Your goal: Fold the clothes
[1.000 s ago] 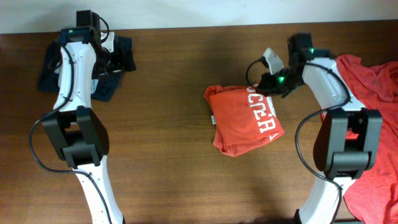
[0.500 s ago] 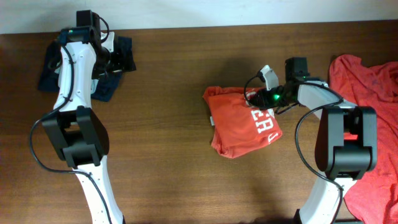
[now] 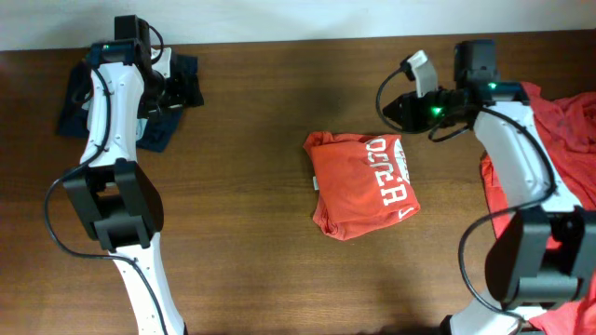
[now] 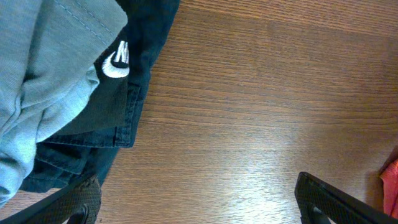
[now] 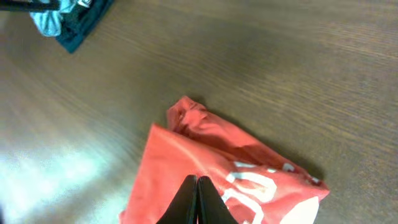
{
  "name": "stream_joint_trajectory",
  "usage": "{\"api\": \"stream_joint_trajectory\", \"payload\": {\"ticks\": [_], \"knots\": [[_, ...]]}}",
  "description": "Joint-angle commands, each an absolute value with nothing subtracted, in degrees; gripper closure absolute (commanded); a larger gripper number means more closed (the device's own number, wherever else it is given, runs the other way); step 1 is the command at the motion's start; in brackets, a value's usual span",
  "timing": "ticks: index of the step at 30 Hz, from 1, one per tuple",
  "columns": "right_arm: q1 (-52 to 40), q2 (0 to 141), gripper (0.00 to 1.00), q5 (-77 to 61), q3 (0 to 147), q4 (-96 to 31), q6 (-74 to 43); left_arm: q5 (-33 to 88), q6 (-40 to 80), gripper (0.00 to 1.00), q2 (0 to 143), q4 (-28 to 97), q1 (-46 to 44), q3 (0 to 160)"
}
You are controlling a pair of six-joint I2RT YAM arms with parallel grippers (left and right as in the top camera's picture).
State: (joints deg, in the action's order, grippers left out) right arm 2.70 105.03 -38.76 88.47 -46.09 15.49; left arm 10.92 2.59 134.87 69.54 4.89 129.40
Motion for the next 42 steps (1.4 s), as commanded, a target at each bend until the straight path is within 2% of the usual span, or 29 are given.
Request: {"api": "stream_joint_trajectory", "payload": {"ticks": [1,7,12,16,20,24,30,34,38,42], "knots": [[2.57,107.28,0.95,-39.70,86.43,-46.96,16.12,10.68,1.67,0.01,134.23,69.47,5.04,130.23],[1.04,110.74,0.95,-40.21,78.85,-41.71,16.97,10.68,1.67,0.01,134.23,69.47,5.02,130.23],[-1.78,114.85,0.95,-40.62,73.06,-30.24,17.34,10.68,1.67,0.01,134.23,69.47,5.04,130.23],[-2.00,116.09,0.94,-40.73,73.08,-27.57,16.99,10.68,1.67,0.01,134.23,69.47,5.02,130.23],[-1.37,116.07,0.89,-41.01,74.24,-26.35,15.90,10.68,1.67,0.01,134.23,69.47,5.02,130.23],[-1.06,114.76,0.90,-42.92,79.33,-32.60,15.18,10.68,1.69,0.01,134.23,69.47,5.04,130.23],[-0.21,113.58,0.91,-42.65,89.97,-51.81,16.43,10.68,1.67,0.01,134.23,69.47,5.02,130.23],[0.19,113.62,0.93,-37.85,90.17,-59.99,20.67,10.68,1.67,0.01,134.23,69.47,5.02,130.23],[0.19,113.73,0.94,-35.29,85.45,-60.64,20.95,10.68,1.67,0.01,134.23,69.47,5.02,130.23],[0.21,113.73,0.94,-35.27,78.26,-54.70,21.19,10.68,1.67,0.01,134.23,69.47,5.02,130.23]]}}
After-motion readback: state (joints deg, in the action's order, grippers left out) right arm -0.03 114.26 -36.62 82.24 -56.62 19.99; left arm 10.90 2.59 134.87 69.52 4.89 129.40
